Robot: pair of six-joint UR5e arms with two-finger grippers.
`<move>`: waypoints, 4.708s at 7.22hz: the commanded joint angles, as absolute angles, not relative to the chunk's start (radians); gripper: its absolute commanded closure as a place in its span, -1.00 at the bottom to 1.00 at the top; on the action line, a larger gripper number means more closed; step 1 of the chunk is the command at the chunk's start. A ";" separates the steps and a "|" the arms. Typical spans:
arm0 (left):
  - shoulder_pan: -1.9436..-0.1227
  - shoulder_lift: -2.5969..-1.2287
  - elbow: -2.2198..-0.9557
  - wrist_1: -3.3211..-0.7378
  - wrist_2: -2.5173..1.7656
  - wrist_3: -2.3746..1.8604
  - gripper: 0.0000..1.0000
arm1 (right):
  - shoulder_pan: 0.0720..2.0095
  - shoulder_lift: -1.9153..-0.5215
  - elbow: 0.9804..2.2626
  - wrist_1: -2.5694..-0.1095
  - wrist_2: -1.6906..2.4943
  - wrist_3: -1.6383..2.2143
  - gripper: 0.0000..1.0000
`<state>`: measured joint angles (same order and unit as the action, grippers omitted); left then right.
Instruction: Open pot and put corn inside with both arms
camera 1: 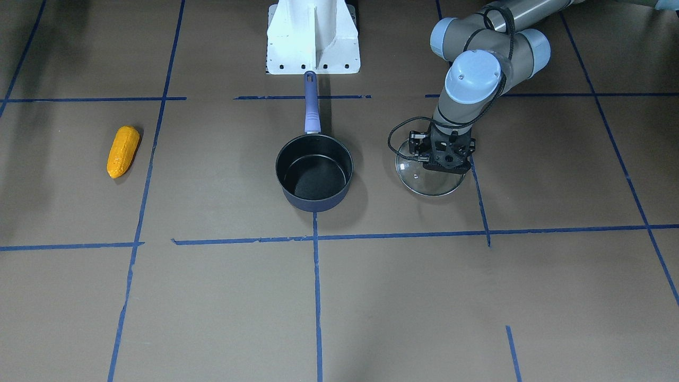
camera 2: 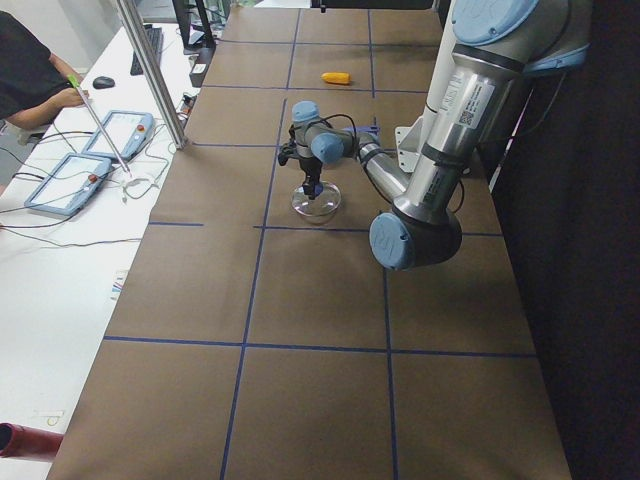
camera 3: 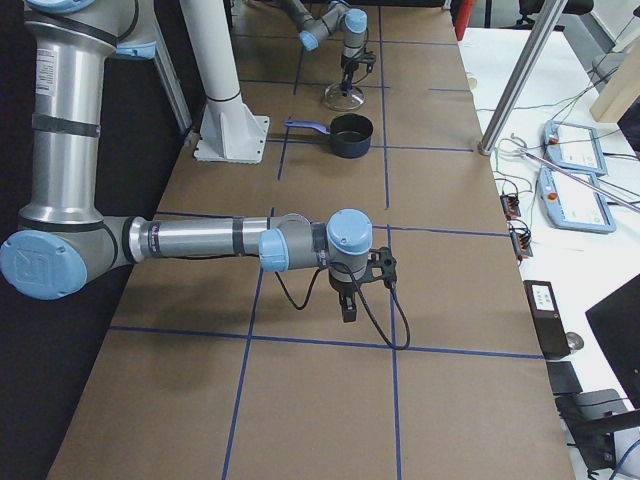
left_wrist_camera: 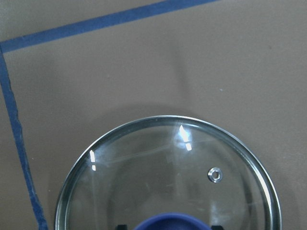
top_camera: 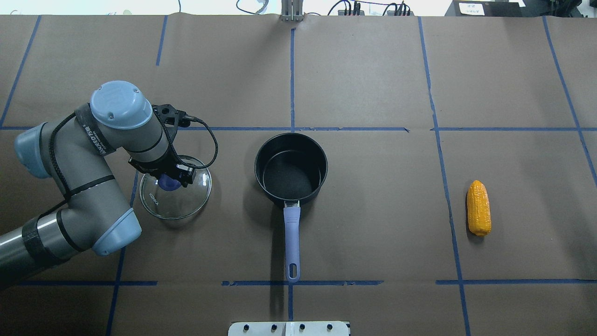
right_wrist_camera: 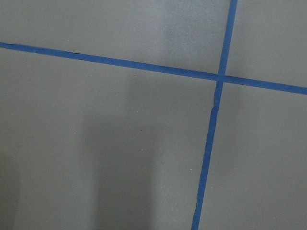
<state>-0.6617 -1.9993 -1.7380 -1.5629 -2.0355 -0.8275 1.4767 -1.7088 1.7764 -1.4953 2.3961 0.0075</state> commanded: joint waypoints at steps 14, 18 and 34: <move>-0.919 -1.664 -2.026 -1.582 -2.214 -0.825 -1.00 | 0.707 -1.710 1.845 -0.999 2.035 1.184 -0.96; -0.919 -1.664 -2.028 -1.582 -2.215 -0.825 -1.00 | 0.689 -1.695 1.832 -0.996 2.025 1.186 0.94; -0.920 -1.663 -2.060 -1.578 -2.217 -0.841 -1.00 | 0.546 -0.769 1.499 -1.408 1.996 1.486 -0.99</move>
